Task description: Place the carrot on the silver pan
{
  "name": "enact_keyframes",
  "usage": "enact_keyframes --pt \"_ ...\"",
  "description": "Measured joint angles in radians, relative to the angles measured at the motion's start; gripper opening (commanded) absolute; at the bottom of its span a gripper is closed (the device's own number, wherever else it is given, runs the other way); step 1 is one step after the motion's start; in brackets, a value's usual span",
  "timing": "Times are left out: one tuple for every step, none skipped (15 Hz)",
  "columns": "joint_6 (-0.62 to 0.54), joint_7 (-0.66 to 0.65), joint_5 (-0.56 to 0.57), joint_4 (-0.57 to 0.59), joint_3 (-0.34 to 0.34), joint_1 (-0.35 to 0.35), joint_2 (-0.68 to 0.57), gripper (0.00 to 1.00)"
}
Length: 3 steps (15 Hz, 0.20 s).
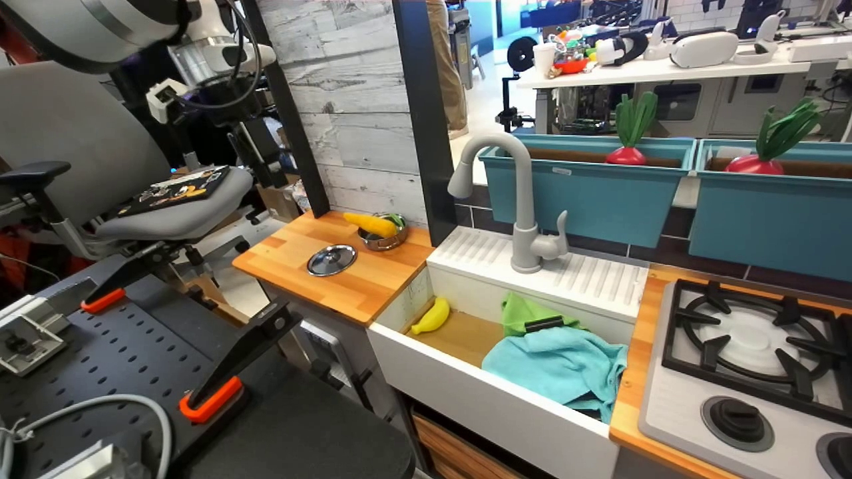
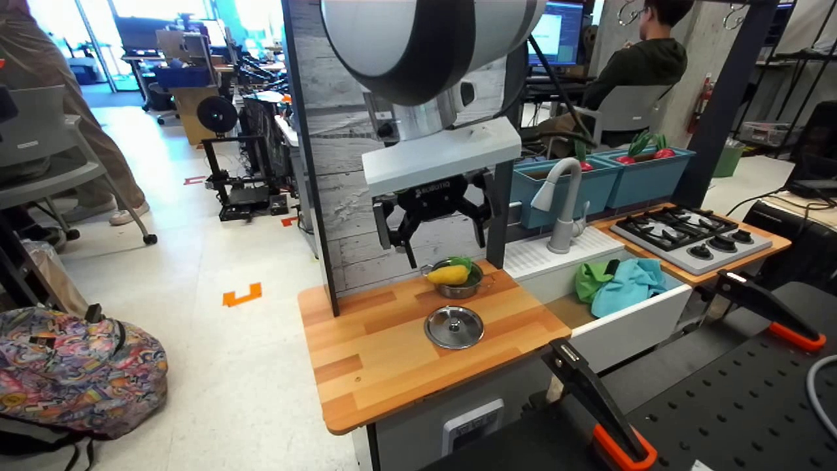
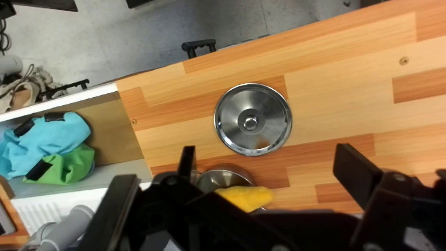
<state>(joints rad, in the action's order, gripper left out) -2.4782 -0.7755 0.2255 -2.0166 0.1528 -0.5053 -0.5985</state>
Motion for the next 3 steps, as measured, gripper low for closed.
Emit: enact_keyframes --pt "0.013 -0.003 0.012 -0.013 0.002 -0.013 0.02 1.0" --pt "0.017 -0.003 0.018 -0.022 0.003 -0.017 0.032 1.0" --pt "0.018 -0.003 0.021 -0.027 0.005 -0.018 0.037 1.0"
